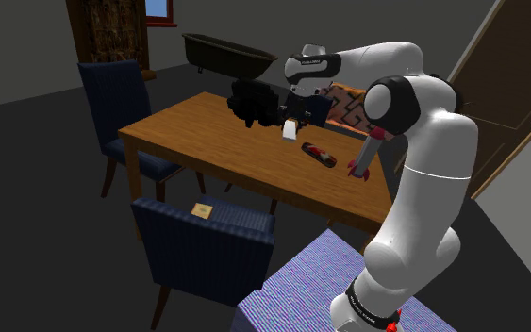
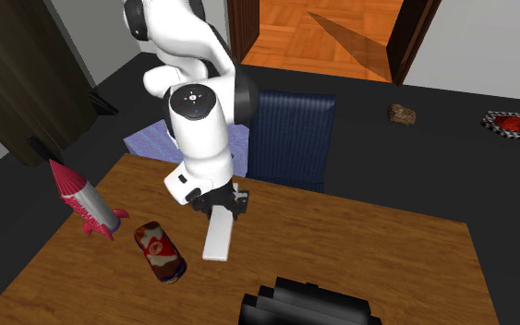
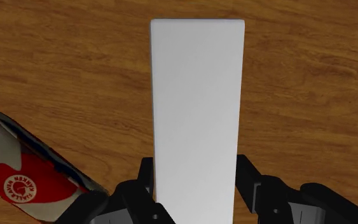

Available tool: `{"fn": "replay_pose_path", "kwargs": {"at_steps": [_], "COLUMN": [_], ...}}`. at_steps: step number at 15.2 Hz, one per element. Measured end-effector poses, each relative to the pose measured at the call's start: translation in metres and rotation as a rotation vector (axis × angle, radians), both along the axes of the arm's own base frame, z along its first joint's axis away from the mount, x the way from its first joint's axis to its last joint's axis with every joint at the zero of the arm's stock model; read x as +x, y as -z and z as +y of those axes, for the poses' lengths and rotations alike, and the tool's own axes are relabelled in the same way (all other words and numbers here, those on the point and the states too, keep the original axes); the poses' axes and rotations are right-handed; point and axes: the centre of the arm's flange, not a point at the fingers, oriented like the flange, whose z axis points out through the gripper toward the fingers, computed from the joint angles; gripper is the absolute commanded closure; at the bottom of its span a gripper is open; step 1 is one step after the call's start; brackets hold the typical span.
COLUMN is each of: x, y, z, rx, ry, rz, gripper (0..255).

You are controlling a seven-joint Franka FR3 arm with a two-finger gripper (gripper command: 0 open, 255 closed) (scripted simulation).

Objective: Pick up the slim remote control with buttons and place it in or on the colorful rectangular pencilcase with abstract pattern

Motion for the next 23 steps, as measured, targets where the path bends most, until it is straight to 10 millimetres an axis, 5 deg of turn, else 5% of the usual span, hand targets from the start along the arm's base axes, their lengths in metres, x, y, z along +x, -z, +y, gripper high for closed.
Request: {"fn": "replay_pose_path", "kwargs": {"at_steps": [13, 23], "x": [-0.096, -0.101], "y": [0.002, 0.052], "z": [-0.144, -0.151], "rx": [0.0, 0.001], "ry": [0.001, -0.001], "rz": [0.0, 0.0], "gripper": [255, 255]}}
